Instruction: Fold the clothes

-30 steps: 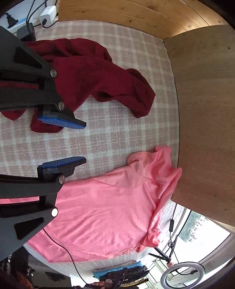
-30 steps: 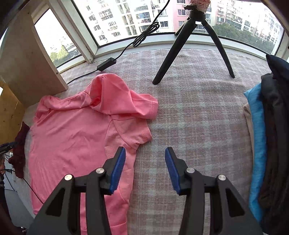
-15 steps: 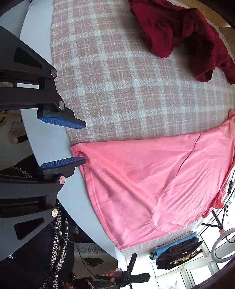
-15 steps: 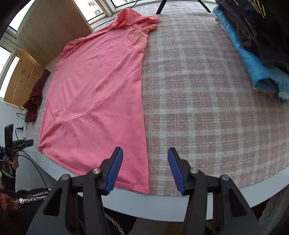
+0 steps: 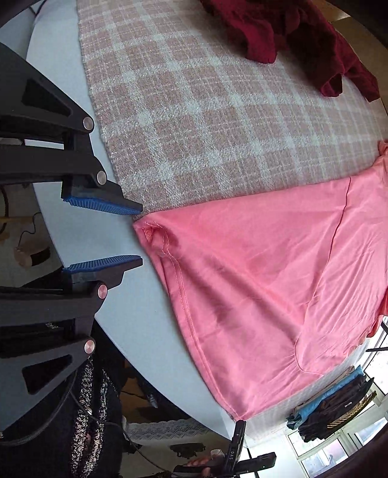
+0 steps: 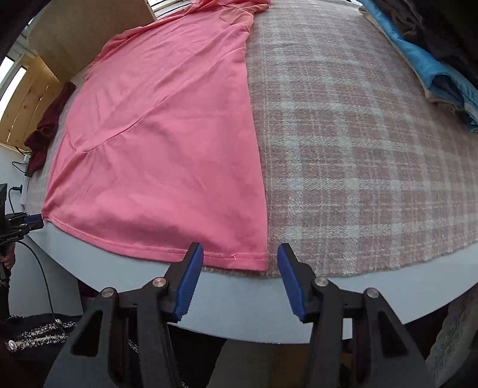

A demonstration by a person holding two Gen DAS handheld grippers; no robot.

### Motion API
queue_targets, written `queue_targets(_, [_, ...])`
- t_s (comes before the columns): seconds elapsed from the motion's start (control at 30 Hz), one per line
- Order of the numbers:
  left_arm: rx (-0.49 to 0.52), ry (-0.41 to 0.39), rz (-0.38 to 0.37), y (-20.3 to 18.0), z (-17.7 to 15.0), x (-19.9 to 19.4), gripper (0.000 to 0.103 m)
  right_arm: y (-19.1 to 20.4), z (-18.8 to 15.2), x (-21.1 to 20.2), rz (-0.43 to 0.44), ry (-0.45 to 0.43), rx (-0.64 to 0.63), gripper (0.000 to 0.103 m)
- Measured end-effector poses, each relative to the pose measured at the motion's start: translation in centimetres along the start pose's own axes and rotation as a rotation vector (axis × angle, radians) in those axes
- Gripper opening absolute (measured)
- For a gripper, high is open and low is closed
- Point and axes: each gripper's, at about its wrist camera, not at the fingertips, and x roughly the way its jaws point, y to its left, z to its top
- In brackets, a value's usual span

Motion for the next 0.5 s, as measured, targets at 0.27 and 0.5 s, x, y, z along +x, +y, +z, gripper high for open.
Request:
queue_targets(0.27, [-0.014, -0.023, 0.011, 0.5, -0.5, -0.2, 0.011, 0.3, -0.3, 1.1, -0.011, 0.022, -0.019, 0.051])
queue_targets(0.5, [-0.018, -0.051, 0.019, 0.8, -1.0, -0.6, 0.000, 0.4, -0.2, 1.4, -0.039, 0.044, -0.033, 0.004])
